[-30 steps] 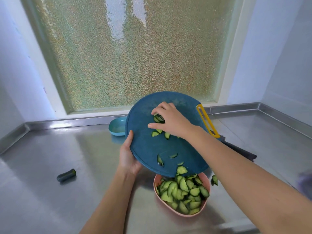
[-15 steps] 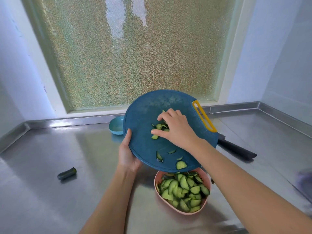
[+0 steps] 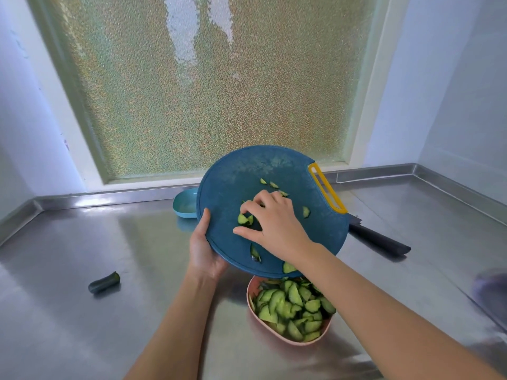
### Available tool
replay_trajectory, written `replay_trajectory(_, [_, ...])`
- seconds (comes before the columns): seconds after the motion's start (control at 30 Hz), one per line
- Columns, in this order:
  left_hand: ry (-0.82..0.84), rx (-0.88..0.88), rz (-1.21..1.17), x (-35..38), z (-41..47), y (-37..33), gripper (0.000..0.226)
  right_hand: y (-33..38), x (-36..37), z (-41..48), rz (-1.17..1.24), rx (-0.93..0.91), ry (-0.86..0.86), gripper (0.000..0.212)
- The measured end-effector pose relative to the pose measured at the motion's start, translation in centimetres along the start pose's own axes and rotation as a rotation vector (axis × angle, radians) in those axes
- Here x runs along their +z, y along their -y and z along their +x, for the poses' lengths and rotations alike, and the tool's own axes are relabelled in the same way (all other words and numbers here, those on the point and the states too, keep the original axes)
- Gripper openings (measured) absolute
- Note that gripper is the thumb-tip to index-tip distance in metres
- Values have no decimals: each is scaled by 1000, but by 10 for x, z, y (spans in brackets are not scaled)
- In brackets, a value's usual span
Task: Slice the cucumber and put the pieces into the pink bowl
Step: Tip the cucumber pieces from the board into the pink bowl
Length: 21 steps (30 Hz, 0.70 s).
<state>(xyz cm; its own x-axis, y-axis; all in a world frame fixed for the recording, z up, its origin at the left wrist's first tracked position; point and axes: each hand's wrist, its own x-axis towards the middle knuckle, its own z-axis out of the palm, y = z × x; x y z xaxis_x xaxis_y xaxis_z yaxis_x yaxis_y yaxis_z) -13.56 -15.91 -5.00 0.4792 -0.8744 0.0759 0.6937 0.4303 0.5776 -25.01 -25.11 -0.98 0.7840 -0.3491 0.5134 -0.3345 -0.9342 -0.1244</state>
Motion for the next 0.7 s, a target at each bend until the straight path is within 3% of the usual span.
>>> replay_trajectory(0.1, [-12,-1,8,0,0,0,49,6,5,0,-31,-15,-55,46])
replay_trajectory(0.23, [-34,-17,13,-1,0,0,49,7,12,2,-53,-79,-126,17])
replay_trajectory(0.33, [-45,-13,27,-2,0,1,50,-1,11,-2,-70,-86,-138,11])
replay_trajectory(0.5, [-89,38,40,-5,3,1,55,-19,2,-16,-34,-20,-118,12])
replay_trajectory(0.63, [-111,26,37,-4,4,1,51,-28,-21,-5,147,44,-28,12])
replay_trajectory(0.7, [-108,23,35,-3,3,1,50,-38,-34,16,180,61,-3,21])
